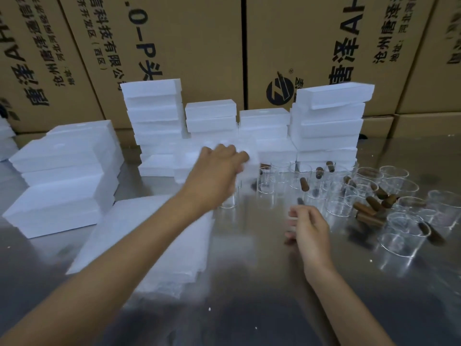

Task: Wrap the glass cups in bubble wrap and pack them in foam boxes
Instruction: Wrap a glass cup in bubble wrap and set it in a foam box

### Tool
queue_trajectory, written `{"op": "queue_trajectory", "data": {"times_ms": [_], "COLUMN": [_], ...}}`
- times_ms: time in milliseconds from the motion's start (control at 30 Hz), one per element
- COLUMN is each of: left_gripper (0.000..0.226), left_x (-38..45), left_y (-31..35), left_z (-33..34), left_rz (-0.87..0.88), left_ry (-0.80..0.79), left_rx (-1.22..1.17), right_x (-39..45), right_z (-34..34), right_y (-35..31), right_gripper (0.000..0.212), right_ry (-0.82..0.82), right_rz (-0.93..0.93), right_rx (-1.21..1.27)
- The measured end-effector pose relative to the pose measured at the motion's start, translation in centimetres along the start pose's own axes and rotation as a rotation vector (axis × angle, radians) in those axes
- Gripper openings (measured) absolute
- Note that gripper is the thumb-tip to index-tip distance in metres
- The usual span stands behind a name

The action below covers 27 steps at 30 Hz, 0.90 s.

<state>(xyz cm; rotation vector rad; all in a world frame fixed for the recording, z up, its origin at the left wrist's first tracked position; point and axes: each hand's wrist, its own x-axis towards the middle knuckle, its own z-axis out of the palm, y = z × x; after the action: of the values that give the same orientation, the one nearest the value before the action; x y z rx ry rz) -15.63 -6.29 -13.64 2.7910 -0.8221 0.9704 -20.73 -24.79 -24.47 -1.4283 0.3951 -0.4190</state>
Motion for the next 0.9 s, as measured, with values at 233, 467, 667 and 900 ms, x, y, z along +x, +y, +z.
{"op": "queue_trajectory", "data": {"times_ms": [233,467,667,900], "left_gripper": [0.035,0.033,0.016,0.033], "left_x": [-4.6,-6.0,-5.5,-7.9], "left_y": [10.4,9.3,1.1,-5.3], "left_z": [3.6,3.8,-0.1,-1.8], "left_rz": [0.127,-0.015,-0.462,-0.734], "left_ry": [-0.231,-0.225,-0.214,-0.674], "left_rx": [-0.186,-0.471,-0.392,-0.326], "right_x": [0.4,1.9,8.0,11.4], "right_z": [-3.6,-3.7,-1.3,1.0], "right_y": [-1.2,-1.7,-3.1,-4.0], "right_gripper": [0.024,0.009,0.006,0.04], "right_ry": [0.256,0.222,-0.02,0.043], "right_rz": [-0.059,-0.207,-0.101,-0.09], "right_rx": [0.07,-0.236,-0.686,-0.921]}}
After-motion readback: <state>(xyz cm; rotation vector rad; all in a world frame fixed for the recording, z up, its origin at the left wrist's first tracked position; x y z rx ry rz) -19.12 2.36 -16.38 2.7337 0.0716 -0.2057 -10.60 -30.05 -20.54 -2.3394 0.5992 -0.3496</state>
